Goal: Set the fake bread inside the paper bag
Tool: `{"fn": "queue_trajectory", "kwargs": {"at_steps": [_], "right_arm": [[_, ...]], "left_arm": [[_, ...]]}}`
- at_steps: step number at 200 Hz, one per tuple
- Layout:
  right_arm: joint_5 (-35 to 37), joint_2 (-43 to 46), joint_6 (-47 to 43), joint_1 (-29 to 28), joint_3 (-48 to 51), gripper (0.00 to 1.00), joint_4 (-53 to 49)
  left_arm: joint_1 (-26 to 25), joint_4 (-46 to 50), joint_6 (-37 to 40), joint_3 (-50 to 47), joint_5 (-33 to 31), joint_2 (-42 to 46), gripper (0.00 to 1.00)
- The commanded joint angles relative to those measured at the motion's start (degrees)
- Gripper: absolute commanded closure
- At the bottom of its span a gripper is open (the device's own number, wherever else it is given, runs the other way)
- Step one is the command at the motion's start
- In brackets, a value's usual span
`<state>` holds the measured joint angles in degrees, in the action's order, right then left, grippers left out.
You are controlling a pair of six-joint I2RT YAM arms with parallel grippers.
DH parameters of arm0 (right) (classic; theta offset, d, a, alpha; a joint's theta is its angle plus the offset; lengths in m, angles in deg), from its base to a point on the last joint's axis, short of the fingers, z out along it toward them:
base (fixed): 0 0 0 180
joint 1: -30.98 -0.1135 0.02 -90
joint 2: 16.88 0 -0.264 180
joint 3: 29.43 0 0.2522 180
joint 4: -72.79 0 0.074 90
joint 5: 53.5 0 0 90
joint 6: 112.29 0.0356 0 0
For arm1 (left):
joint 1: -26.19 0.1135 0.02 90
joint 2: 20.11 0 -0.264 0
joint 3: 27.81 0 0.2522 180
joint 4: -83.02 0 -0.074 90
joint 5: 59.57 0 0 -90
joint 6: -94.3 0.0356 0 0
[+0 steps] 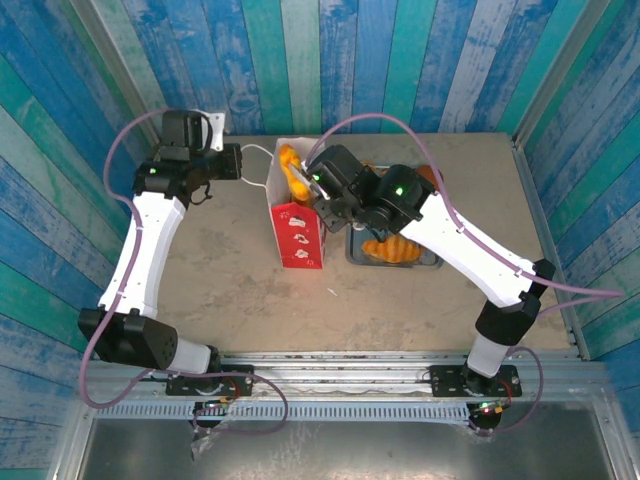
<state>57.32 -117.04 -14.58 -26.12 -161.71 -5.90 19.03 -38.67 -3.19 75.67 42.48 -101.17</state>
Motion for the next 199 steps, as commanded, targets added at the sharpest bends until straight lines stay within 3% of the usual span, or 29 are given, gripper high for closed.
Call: {"fn": "queue_trajectory", "kwargs": {"at_steps": [1, 85, 158, 199], "right_arm": [[1.02, 0.33, -1.77, -0.72, -2.20, 0.82, -2.17], [-4.66, 0.36, -3.67, -0.91, -2.86, 0.77, -6.97], [-4.51, -0.05, -3.10, -0.85, -2.24, 0.61, -7.10], [-3.05, 0.35, -2.52, -0.91, -2.06, 0.56, -7.09]], "left_arm": [[0.21, -0.70, 0.28, 0.04, -0.81, 2.74, 0.98], [0.21, -0.82, 0.14, 0.11, -0.72, 2.22, 0.96], [0.21, -0.70, 0.10, 0.20, -0.55, 2.38, 0.95], [0.21, -0.79, 0.11, 0.28, -0.25, 2.22, 0.94]]}}
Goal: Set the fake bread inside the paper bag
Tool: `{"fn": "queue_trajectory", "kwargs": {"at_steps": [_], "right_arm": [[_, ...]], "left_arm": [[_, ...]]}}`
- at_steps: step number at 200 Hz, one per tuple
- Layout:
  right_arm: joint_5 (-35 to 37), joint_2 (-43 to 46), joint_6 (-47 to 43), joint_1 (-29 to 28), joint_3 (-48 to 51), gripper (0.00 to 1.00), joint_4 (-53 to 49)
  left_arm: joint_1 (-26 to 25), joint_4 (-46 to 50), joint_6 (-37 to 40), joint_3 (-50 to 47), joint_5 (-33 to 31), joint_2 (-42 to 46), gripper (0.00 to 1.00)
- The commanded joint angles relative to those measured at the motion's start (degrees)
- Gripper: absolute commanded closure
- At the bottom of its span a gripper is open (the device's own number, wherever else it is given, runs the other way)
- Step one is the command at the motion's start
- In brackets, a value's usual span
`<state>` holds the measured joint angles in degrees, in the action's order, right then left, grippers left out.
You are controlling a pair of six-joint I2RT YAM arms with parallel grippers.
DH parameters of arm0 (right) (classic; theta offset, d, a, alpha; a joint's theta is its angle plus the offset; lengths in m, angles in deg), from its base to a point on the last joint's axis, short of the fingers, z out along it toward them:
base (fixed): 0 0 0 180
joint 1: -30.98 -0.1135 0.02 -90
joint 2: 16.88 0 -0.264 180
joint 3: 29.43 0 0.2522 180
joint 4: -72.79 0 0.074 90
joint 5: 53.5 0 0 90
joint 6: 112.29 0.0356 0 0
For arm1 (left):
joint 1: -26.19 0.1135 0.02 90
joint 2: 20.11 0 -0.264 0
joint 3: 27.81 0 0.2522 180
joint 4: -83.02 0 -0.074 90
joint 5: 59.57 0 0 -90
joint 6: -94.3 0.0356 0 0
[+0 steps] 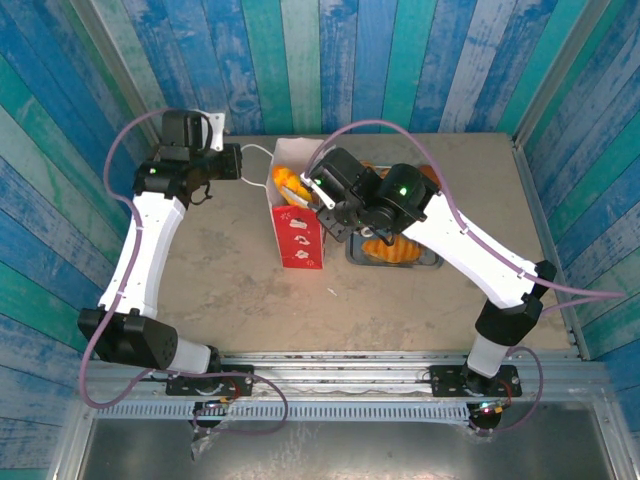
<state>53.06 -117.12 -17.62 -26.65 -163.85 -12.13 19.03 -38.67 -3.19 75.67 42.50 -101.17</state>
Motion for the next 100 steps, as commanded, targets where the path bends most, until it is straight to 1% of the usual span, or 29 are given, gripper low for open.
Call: {"fn": "queue_trajectory", "kwargs": {"at_steps": [1, 53, 100], "right_arm": [[1.29, 0.51, 0.52, -0.38, 0.08, 0.56, -0.86], [2.49, 0.63, 0.56, -0.38, -0.10, 0.51, -0.88], [2.97, 0.61, 0.65, -0.38, -0.57, 0.50, -0.81]], "left_arm": [[0.21, -0.83, 0.10, 0.24, -0.24, 2.22, 0.94], [0.21, -0.61, 0.25, 0.48, -0.14, 2.13, 0.94], [0.21, -0.61, 0.28, 0.46, 0.14, 2.08, 0.94]]}}
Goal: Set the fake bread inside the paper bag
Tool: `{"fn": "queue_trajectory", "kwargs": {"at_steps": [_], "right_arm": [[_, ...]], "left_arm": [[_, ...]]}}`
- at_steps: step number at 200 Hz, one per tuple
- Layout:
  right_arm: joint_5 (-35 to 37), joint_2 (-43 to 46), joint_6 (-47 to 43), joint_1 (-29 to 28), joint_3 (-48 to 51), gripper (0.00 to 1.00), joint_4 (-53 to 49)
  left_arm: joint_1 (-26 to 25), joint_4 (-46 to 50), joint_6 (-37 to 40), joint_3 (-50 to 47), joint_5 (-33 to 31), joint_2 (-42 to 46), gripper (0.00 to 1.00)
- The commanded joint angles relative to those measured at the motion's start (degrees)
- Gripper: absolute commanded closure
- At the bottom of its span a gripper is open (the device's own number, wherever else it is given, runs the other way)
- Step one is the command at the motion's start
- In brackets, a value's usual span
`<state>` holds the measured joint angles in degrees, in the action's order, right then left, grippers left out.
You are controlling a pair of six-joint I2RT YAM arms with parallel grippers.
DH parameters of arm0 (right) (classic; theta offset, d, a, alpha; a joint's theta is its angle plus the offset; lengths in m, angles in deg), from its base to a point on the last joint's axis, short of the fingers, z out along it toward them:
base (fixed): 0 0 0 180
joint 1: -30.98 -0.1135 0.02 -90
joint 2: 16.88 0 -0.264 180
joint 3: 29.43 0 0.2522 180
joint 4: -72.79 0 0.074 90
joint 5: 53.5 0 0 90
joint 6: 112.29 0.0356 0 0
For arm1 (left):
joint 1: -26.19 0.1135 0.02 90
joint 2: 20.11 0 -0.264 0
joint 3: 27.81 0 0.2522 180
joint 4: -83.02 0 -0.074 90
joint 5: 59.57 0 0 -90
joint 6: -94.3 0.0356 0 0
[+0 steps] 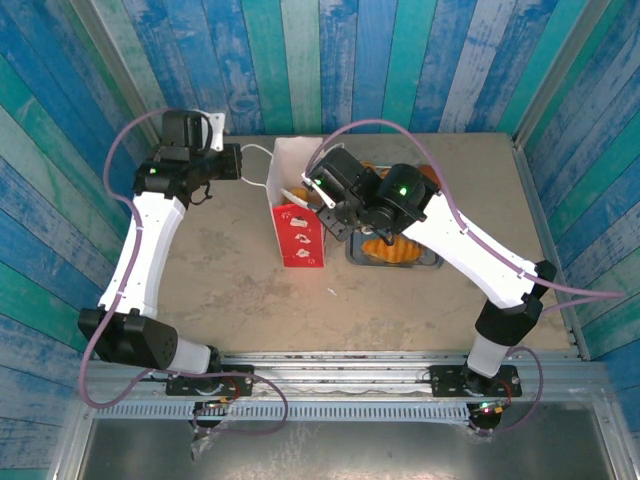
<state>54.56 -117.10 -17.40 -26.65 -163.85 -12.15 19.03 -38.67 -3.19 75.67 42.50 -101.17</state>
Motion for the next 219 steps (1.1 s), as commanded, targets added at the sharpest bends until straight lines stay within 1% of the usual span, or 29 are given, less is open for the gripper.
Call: {"fn": "queue_trajectory", "kwargs": {"at_steps": [1, 31, 61, 101, 135, 149, 162, 188, 200, 219], "right_arm": [[1.50, 0.61, 0.41, -0.38, -0.60, 0.51, -0.76], [1.45, 0.27, 0.56, -0.38, -2.22, 0.51, -0.48], [0.29, -0.39, 0.39, -0.36, -7.22, 0.51, -0.07], [-2.16, 0.24, 0.04, 0.05, -13.02, 0.51, 1.97], [-2.93, 4.14, 1.05, 1.21, -13.79, 0.51, 5.81], [-3.02, 7.14, 3.04, 2.69, -12.05, 0.52, 8.16], [-4.59, 10.88, 5.24, 5.05, -8.29, 0.52, 11.02], [-8.34, 20.10, 9.38, 11.38, 3.79, 0.53, 18.43], [-9.34, 23.36, 11.11, 14.67, 8.25, 0.52, 19.32], [-9.13, 26.94, 12.26, 18.18, 14.28, 0.53, 19.11]], "left_arm": [[0.21, -0.61, 0.28, 0.46, 0.14, 2.06, 0.94], [0.21, -0.86, 0.15, 0.38, 1.12, 2.12, 0.94], [0.26, -1.39, -0.49, 0.61, 4.14, 1.92, 0.92], [0.23, -1.31, -0.60, 1.17, 3.39, 2.13, 0.90], [0.17, -2.04, -0.71, 0.75, 3.12, 2.82, 0.81], [0.22, -2.42, -0.77, 0.43, 3.23, 3.23, 0.75], [0.22, -2.82, -0.84, 0.17, 3.30, 3.58, 0.72], [0.17, -3.06, -0.72, -0.39, 2.72, 4.20, 0.65], [0.21, -3.24, -0.73, -0.72, 2.53, 4.52, 0.62], [0.21, -3.68, -0.82, -1.46, 2.25, 5.45, 0.58]]}}
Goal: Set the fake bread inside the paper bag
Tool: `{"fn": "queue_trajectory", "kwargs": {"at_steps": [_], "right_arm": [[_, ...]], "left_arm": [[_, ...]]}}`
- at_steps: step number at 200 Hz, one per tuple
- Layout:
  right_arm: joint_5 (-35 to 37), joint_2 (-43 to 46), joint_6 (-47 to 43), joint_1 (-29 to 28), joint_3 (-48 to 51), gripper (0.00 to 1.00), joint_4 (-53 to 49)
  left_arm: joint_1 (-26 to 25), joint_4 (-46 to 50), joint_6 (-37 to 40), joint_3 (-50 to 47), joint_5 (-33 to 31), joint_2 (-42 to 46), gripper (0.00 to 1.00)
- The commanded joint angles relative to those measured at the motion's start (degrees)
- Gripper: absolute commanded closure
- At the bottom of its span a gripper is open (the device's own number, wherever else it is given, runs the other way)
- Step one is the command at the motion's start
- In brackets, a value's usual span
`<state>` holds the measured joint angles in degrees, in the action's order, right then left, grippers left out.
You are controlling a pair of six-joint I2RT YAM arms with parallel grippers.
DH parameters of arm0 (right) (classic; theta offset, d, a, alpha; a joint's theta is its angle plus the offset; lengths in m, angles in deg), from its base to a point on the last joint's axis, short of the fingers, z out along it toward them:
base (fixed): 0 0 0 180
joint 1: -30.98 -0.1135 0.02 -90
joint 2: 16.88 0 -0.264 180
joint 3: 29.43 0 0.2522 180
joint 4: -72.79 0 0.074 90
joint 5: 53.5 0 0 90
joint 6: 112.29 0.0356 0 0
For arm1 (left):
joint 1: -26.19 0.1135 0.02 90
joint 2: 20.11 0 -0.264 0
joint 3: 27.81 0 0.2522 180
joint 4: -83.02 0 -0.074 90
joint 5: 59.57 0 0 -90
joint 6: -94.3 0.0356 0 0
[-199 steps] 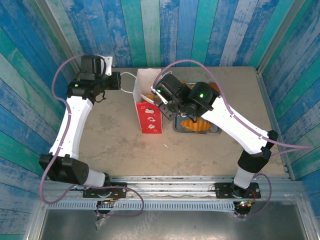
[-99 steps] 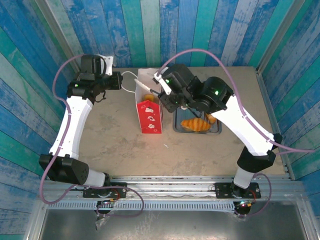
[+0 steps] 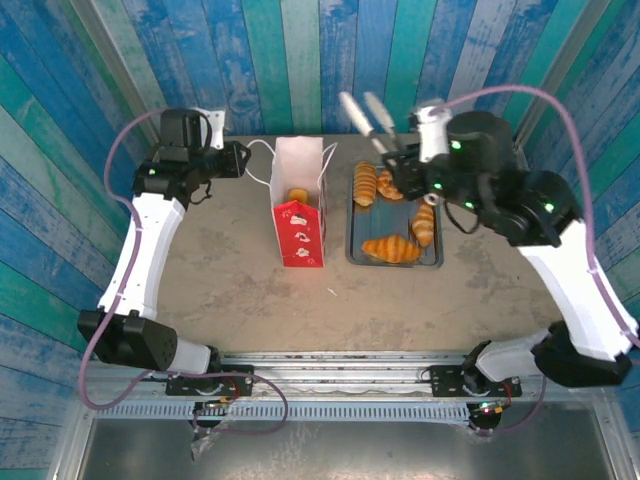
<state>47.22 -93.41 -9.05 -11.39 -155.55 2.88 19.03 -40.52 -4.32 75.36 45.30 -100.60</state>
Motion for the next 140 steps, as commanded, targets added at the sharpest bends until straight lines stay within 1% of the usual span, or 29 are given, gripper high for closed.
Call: {"fn": "queue_trajectory", "kwargs": {"at_steps": [1, 27, 37, 38, 41, 50, 65, 72, 78, 87, 91, 104, 140], "right_arm": [[-1.77, 3.37, 3.95, 3.18, 6.30, 0.53, 4.05], [-1.73, 5.96, 4.95, 7.26, 14.25, 0.53, 2.87], [-1.50, 6.38, 5.18, 7.64, 17.23, 0.53, 2.66], [-1.45, 6.43, 5.20, 8.53, 17.51, 0.53, 2.68], [-1.15, 6.52, 5.37, 9.71, 18.44, 0.53, 2.54], [-1.04, 6.57, 5.49, 10.64, 21.11, 0.53, 2.50], [-0.80, 5.72, 5.82, 12.02, 24.75, 0.54, 2.70], [-1.10, 5.00, 5.98, 12.42, 26.25, 0.53, 3.00], [-1.50, 4.25, 5.97, 12.65, 27.46, 0.54, 3.47], [-1.90, 2.92, 6.23, 12.88, 29.16, 0.54, 4.35], [-2.29, 2.31, 6.30, 12.97, 29.79, 0.53, 4.82], [-2.52, 0.11, 7.44, 13.23, 31.69, 0.54, 6.32], [-5.01, -6.94, 8.71, 14.44, 33.68, 0.55, 9.32]], "left_arm": [[0.26, -1.87, 0.30, -1.20, -0.55, 4.93, 0.58], [0.26, -4.29, -0.66, -3.81, -0.55, 7.59, 0.44], [0.21, -5.65, -1.16, -5.38, -0.55, 8.24, 0.38], [0.21, -5.71, -1.19, -5.51, -0.55, 8.24, 0.37], [0.24, -6.26, -1.47, -5.97, -0.55, 10.03, 0.35], [0.21, -7.72, -2.11, -7.91, -0.43, 11.76, 0.30], [0.21, -10.53, -3.48, -11.56, 1.05, 14.39, 0.24], [0.22, -11.63, -4.66, -12.82, 1.66, 15.58, 0.22], [0.21, -12.29, -5.46, -14.13, 1.73, 16.53, 0.19], [0.26, -13.13, -6.47, -15.78, 1.54, 17.75, 0.17], [0.20, -13.37, -7.03, -16.38, 1.27, 18.37, 0.15], [0.24, -14.15, -8.35, -18.29, 0.58, 20.33, 0.13], [0.22, -15.89, -10.58, -22.72, -0.79, 25.70, 0.14]]}}
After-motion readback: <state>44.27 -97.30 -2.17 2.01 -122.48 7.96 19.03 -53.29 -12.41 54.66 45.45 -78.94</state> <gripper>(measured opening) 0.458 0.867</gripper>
